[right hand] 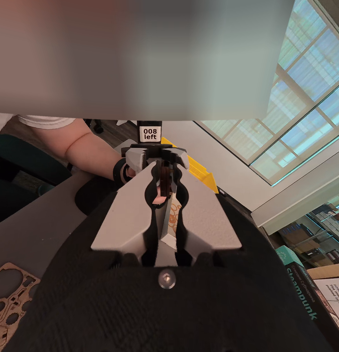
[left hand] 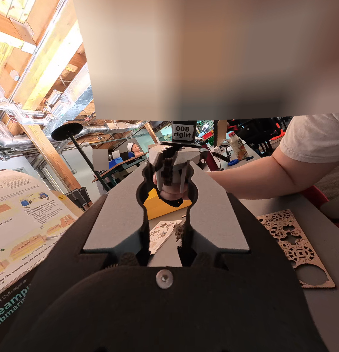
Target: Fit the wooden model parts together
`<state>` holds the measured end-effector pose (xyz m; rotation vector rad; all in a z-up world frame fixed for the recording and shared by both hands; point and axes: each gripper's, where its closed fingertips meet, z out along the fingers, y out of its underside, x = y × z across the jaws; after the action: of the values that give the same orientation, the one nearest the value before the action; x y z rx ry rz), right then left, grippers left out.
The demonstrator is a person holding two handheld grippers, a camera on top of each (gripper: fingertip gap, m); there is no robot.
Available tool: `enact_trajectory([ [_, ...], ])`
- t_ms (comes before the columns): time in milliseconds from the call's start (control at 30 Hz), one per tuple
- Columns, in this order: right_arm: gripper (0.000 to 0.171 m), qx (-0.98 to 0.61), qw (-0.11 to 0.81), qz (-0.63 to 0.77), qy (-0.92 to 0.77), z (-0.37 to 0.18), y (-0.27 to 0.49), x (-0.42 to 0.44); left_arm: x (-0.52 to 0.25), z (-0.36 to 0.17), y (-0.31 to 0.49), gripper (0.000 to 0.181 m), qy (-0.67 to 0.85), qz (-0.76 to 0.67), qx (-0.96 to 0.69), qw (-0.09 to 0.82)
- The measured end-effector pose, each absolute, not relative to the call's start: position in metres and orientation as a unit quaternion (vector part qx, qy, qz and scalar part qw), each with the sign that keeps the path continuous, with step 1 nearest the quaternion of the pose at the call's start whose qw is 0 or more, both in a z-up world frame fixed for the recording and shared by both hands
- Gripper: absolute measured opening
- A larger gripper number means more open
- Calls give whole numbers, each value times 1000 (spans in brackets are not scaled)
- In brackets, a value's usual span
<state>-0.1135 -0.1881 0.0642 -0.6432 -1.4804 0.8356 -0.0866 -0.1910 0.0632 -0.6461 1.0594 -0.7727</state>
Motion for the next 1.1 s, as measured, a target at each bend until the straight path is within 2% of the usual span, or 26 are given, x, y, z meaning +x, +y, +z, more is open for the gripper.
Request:
enact_trajectory([
  [567, 11, -285, 667, 312, -614, 75, -180, -117, -94, 70, -187, 34, 468, -351, -295, 756],
  [1100, 12, -317, 632, 372, -601, 72, -178, -123, -100, 65, -181, 33, 481, -385, -304, 726],
])
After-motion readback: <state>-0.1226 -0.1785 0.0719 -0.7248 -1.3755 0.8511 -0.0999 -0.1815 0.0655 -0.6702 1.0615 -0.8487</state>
